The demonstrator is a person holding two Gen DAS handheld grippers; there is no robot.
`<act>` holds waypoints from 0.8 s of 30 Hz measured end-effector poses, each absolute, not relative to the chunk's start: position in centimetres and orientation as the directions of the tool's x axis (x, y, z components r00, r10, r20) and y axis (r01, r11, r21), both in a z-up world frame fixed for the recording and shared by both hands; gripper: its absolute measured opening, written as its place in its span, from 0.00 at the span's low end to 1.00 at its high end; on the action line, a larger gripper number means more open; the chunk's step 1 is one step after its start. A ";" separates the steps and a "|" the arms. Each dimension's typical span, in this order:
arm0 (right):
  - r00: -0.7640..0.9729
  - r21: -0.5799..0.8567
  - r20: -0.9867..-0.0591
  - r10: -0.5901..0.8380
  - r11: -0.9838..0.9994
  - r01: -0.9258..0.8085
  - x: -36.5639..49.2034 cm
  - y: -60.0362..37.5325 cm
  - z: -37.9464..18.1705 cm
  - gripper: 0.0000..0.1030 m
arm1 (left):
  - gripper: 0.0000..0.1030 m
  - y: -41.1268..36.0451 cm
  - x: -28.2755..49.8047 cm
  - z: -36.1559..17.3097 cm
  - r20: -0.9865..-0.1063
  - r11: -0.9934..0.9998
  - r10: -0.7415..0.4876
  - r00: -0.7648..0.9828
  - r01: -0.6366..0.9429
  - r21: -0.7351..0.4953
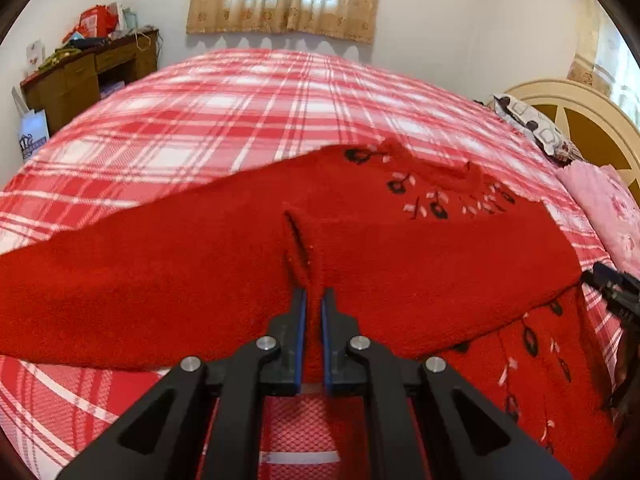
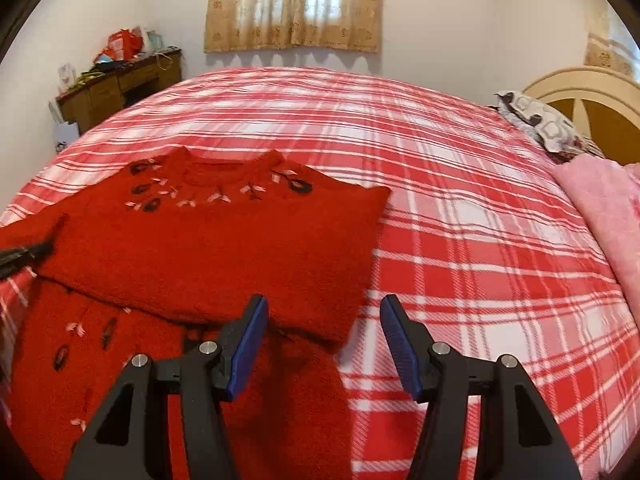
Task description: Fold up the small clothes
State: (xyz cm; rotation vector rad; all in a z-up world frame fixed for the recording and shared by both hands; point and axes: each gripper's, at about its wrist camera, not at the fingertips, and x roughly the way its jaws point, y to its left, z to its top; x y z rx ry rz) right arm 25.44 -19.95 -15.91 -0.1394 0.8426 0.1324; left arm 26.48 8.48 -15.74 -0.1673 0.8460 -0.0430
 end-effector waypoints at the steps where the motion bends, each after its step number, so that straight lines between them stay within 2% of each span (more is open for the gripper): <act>1: 0.618 -0.081 -0.784 0.051 0.980 -0.183 26.1 -19.7 -16.6 0.58 | 0.08 8.3 26.7 -15.9 -0.745 0.987 -0.101 0.659 -0.031 -0.160; 3: 0.598 -0.120 -0.802 0.002 0.979 -0.164 26.7 -19.6 -17.2 0.58 | 0.10 8.3 26.7 -16.3 -0.742 0.984 -0.107 0.662 -0.037 -0.175; 6: 0.643 -0.149 -0.765 -0.041 0.982 -0.114 26.1 -19.5 -15.7 0.58 | 0.18 8.4 26.5 -16.2 -0.741 0.982 -0.108 0.663 -0.044 -0.183; 8: 0.683 -0.146 -0.730 -0.011 0.979 -0.142 25.3 -18.5 -14.3 0.58 | 0.29 8.8 25.9 -15.7 -0.739 0.980 -0.121 0.663 -0.036 -0.193; 9: 0.694 -0.142 -0.720 0.022 0.974 -0.178 24.9 -17.9 -13.8 0.58 | 0.43 8.9 25.4 -15.5 -0.736 0.983 -0.108 0.668 -0.040 -0.181; 10: 0.693 -0.140 -0.719 0.056 0.965 -0.223 24.8 -17.2 -13.7 0.58 | 0.53 9.2 24.7 -15.2 -0.729 0.986 -0.097 0.678 -0.036 -0.166; 14: 0.599 -0.105 -0.796 0.092 0.952 -0.286 26.2 -16.6 -16.5 0.58 | 0.54 10.5 22.9 -14.5 -0.716 0.994 -0.049 0.696 -0.039 -0.106; 16: 0.551 -0.067 -0.829 0.094 0.962 -0.265 27.0 -17.6 -18.3 0.58 | 0.60 12.0 22.0 -14.2 -0.715 0.995 0.001 0.699 -0.075 -0.072; 19: 0.599 -0.057 -0.792 0.119 0.962 -0.267 26.5 -18.3 -18.6 0.66 | 0.60 15.3 20.1 -13.9 -0.694 0.987 0.094 0.713 -0.159 -0.029; 20: 0.613 -0.080 -0.784 0.103 0.961 -0.265 26.2 -18.2 -18.7 0.71 | 0.60 17.0 19.3 -13.7 -0.688 0.977 0.157 0.708 -0.215 0.001; 23: 0.608 -0.095 -0.792 0.063 0.970 -0.224 26.3 -18.5 -19.3 0.89 | 0.63 20.5 18.2 -14.0 -0.705 0.955 0.231 0.671 -0.296 0.032; 24: 0.585 -0.043 -0.806 0.092 0.976 -0.213 26.6 -19.2 -19.6 0.89 | 0.63 22.2 17.8 -14.3 -0.710 0.941 0.262 0.654 -0.336 0.037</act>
